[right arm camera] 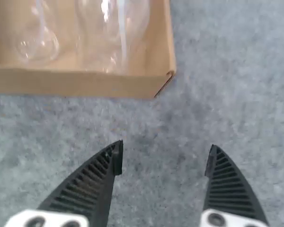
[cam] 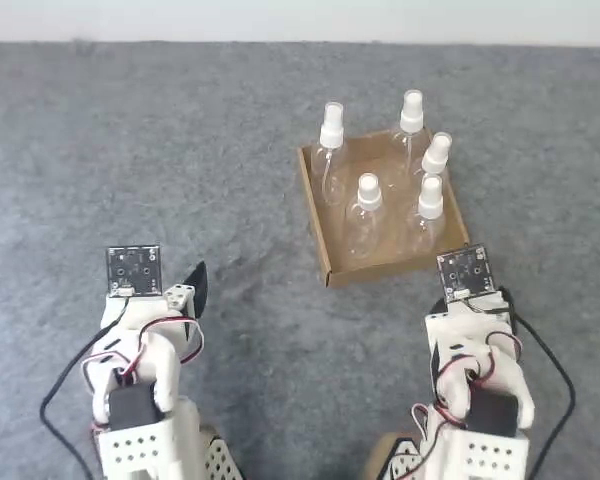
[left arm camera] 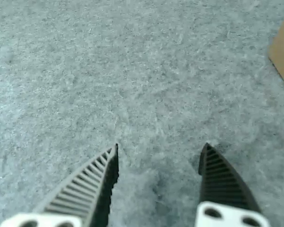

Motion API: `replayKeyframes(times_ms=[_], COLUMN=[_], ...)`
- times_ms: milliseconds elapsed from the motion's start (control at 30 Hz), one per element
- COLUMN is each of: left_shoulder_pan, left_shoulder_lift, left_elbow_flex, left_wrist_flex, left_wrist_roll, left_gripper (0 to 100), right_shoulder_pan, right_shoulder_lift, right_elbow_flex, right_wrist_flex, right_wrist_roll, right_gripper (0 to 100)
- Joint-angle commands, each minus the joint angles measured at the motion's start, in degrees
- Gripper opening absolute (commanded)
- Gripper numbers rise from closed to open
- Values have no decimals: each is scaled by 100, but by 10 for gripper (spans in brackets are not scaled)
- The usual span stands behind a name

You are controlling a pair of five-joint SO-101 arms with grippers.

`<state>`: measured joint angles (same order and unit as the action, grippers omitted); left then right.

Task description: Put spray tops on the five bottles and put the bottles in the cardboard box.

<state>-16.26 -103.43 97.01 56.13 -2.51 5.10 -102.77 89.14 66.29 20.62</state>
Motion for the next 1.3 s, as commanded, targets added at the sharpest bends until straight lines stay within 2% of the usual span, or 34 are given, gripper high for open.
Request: replayKeyframes(times_ms=[0, 200, 333, 400, 500, 667, 800, 1267], left_shoulder_pan=[9, -97, -97, -97, -97, -105, -97, -97], left_shoulder_lift=[-123, -123, -123, -123, -123, -123, -123, -123], left_elbow_flex=[-48, -48, -48, -48, -48, -48, -48, -48], left_wrist_flex=[-123, 563, 949, 941, 932, 1046, 1644, 1626], left_wrist_roll=[-44, -53, -53, -53, -53, -53, -44, -26], left_gripper=[254, 250, 233, 164, 5, 44, 44, 44], right_shoulder_pan=[92, 66, 110, 75, 110, 110, 101, 101], right_shoulder_lift=[40, 40, 48, 48, 48, 48, 48, 48], right_elbow_flex=[202, 519, 738, 738, 738, 738, 738, 738], right_wrist_flex=[-189, -198, -40, 163, 409, 708, 716, 716], right_wrist_roll=[-422, -563, -563, -563, -527, -519, -519, -519], right_gripper=[203, 43, 9, 9, 9, 10, 10, 10])
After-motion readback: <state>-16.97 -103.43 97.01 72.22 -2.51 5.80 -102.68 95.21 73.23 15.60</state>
